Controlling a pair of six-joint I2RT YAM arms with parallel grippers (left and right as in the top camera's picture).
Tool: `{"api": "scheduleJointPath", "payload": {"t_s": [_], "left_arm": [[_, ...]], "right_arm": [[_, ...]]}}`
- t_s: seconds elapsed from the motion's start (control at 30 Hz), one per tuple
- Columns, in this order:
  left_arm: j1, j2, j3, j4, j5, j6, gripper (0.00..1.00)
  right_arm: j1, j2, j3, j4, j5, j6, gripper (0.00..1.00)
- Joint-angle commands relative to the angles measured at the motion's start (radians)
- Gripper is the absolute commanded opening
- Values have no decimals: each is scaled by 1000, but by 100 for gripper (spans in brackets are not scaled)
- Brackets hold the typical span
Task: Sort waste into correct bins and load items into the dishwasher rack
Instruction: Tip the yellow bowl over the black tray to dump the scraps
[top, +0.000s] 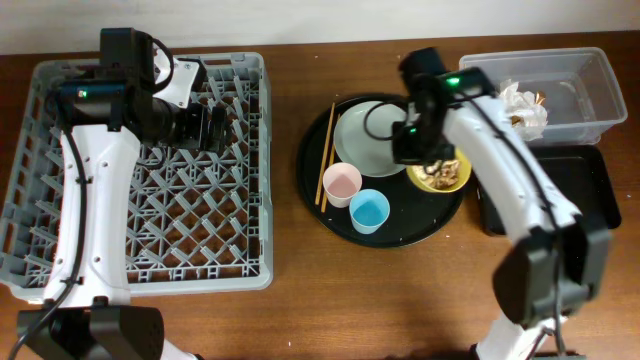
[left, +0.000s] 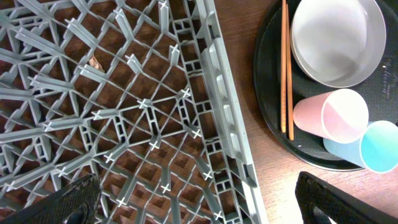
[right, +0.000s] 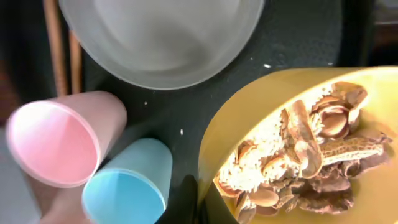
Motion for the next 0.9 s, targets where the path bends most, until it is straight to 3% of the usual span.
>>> {"api": "scheduleJointPath", "payload": {"t_s": [0.0,0.17,0.33,0.5,0.7,0.87], "left_arm": [[0,5,21,2,0,13,99],[1,5,21,2,0,13,99],[1,5,21,2,0,13,99],[0,5,21,2,0,13,99],[0,5,21,2,0,13,99],[1,5,21,2,1,13,99]], "right_arm": [[-123,-123,30,-22,-128,-122,4],[-361,-176,23,-31,-364,-319,4],[-598,-175,-76,36,-724,-479,4],[-776,-175,-281,218,-947,-508,4],[-960,-169,-602,563,-1246,-508,4],[-1020,-169,-706,689,-1354,-508,4]]}}
